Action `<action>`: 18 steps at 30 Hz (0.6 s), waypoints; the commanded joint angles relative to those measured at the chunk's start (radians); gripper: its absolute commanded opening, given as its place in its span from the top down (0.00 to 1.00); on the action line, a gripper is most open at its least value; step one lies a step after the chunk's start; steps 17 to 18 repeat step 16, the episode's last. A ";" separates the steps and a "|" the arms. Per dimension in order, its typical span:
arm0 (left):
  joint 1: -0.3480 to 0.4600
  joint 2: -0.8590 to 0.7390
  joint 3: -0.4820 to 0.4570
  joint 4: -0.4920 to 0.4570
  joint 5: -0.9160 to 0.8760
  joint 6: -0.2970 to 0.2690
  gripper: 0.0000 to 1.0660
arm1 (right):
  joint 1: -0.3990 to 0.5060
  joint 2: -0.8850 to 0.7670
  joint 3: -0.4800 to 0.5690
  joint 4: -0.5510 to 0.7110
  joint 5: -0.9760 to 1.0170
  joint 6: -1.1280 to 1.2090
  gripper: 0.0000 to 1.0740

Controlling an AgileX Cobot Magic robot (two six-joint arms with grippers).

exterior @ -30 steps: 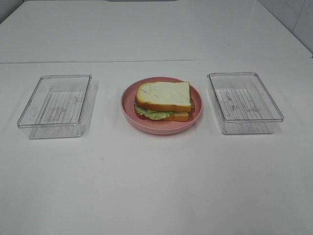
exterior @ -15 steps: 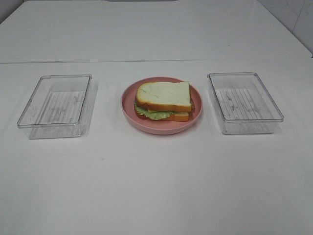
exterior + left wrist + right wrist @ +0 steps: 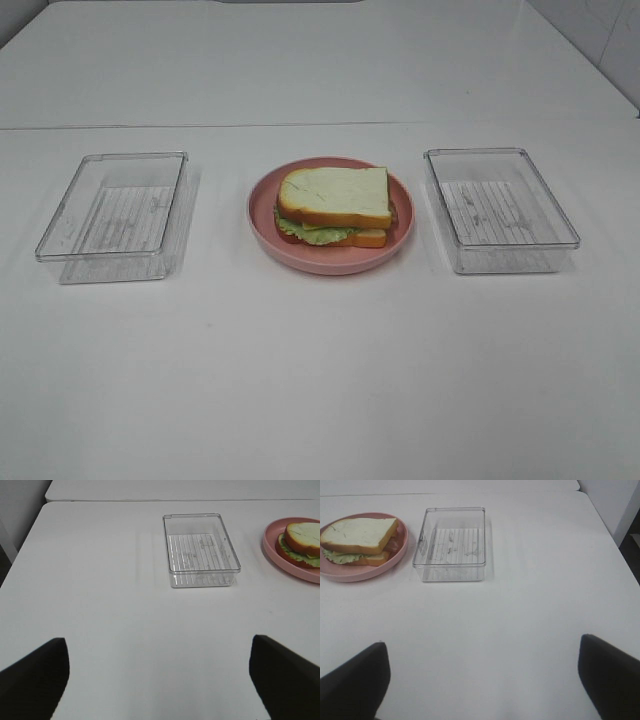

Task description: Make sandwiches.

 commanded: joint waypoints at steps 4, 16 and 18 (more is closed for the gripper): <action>0.003 -0.023 0.006 -0.005 -0.014 0.000 0.16 | 0.000 -0.019 0.003 0.000 -0.008 -0.004 0.09; 0.003 -0.023 0.006 -0.005 -0.014 0.000 0.16 | 0.000 -0.019 0.003 0.000 -0.008 -0.004 0.09; 0.003 -0.023 0.006 -0.005 -0.014 0.000 0.16 | 0.000 -0.019 0.003 0.000 -0.008 -0.004 0.09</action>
